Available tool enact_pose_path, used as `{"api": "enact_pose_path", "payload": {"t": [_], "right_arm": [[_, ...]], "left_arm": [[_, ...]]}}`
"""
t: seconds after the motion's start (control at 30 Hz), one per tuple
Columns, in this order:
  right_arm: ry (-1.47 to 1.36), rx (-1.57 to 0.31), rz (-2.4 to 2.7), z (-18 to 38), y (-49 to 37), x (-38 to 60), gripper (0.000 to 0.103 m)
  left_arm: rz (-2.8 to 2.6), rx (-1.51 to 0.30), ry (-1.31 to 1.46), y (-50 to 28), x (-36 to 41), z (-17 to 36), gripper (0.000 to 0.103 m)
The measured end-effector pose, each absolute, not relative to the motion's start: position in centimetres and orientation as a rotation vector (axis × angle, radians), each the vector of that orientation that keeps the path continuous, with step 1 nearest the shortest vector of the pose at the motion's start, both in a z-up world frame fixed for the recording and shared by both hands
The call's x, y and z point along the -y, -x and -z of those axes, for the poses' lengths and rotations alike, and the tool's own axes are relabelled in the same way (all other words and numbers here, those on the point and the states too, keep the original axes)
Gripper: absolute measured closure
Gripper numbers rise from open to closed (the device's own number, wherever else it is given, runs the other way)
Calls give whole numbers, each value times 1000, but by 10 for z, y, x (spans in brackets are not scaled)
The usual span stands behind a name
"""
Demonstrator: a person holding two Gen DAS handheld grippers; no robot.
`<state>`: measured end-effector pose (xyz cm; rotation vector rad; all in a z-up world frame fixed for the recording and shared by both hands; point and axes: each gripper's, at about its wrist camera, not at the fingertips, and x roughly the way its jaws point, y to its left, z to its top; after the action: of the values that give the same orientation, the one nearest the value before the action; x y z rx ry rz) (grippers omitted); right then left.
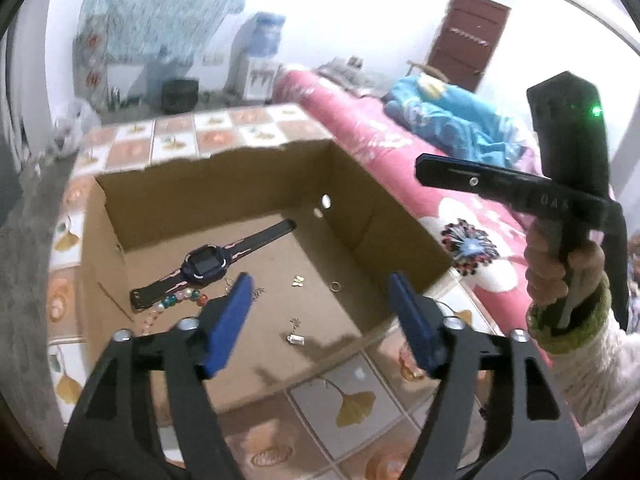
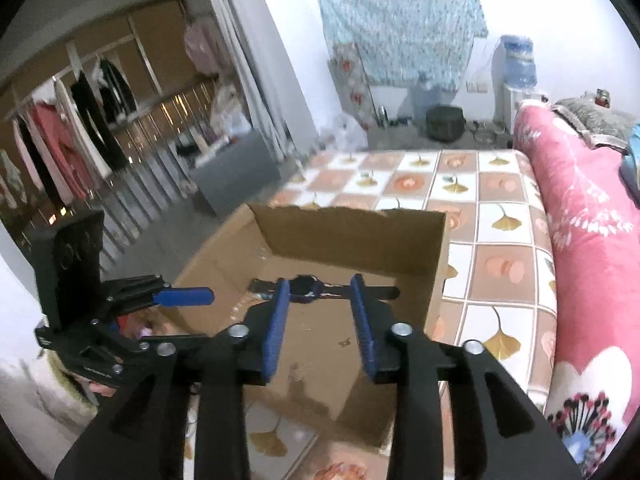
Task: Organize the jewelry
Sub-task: 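Withdraw the open left gripper from the box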
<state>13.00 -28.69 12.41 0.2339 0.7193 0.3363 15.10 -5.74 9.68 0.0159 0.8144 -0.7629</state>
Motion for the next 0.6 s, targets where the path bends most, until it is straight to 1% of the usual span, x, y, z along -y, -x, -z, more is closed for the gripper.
{"api": "enact_pose_path", "payload": {"t": [0.1,0.17,0.2,0.27,0.47,0.6], "right_arm": [[-256,-659,-328,-132,-95,293,59],[-262,-630,-312,-133,-72,295,55],[-265,-622,-303,-132,-62,295,53],[-268,-621,-278,-127,-45,296,51],[-305,-680,-231,-100,-13,292,51],[-323,-766,-261,-65,-3,276,51]], "left_arm": [[800,-755,-12,-122,43,-108,18],[825,-746,-11,-105,37,-108,17],[837,-750,-18,-98,35,-106,13],[854,-765,-43,-82,31,-99,13],[834,-848,-144,-51,37,-65,12],[779,-928,-148,-48,43,-34,12]]}}
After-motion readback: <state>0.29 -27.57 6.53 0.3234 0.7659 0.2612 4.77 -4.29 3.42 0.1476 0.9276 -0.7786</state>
